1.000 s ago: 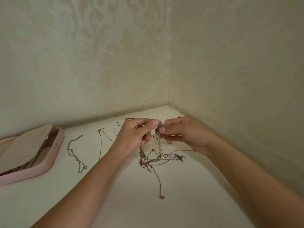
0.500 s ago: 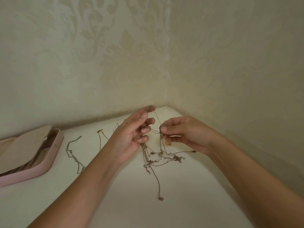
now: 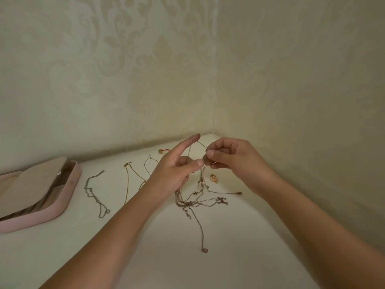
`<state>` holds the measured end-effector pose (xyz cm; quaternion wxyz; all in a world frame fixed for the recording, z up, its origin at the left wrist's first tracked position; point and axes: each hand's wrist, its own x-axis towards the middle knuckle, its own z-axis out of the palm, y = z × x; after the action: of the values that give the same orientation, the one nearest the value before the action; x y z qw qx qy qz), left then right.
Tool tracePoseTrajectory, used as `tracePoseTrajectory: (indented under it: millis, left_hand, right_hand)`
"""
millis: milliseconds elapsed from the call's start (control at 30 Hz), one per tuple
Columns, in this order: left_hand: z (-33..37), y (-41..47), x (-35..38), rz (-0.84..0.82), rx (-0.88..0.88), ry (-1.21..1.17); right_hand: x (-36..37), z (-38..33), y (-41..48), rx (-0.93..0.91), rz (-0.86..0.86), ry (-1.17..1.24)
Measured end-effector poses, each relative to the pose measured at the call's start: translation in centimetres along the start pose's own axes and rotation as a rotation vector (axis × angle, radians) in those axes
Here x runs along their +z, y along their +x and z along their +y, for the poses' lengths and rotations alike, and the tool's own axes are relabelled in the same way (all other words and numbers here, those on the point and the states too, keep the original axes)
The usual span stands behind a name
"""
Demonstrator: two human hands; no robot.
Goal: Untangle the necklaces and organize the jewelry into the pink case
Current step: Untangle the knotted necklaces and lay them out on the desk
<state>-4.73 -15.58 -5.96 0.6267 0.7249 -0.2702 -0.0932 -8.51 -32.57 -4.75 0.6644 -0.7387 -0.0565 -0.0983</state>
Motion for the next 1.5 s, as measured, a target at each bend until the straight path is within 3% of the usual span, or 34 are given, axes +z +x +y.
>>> tracePoseTrajectory:
  millis: [133, 500, 833, 967, 1167, 1500]
  left_hand:
    - [0.1, 0.3, -0.2, 0.061, 0.018, 0.035]
    - [0.4, 0.0, 0.2, 0.022, 0.045, 0.012]
    - [0.9, -0.2, 0.4, 0.049, 0.040, -0.017]
    - [1.1, -0.4, 0.5, 0.057, 0.032, -0.068]
    - [1.2, -0.3, 0.0, 0.105, 0.044, -0.124]
    - [1.2, -0.2, -0.3, 0.153, 0.061, -0.113]
  right_hand:
    - [-0.2, 0.0, 0.0, 0.038, -0.035, 0.058]
    - [-0.1, -0.6, -0.2, 0.079, -0.045, 0.131]
    - [0.7, -0.7, -0.5, -0.005, 0.020, -0.022]
    - [1.0, -0.5, -0.5, 0.010, 0.059, 0.034]
    - [0.5, -1.1, -0.7, 0.051, -0.063, 0.096]
    - [-0.4, -0.9, -0.3, 0.041, -0.025, 0.055]
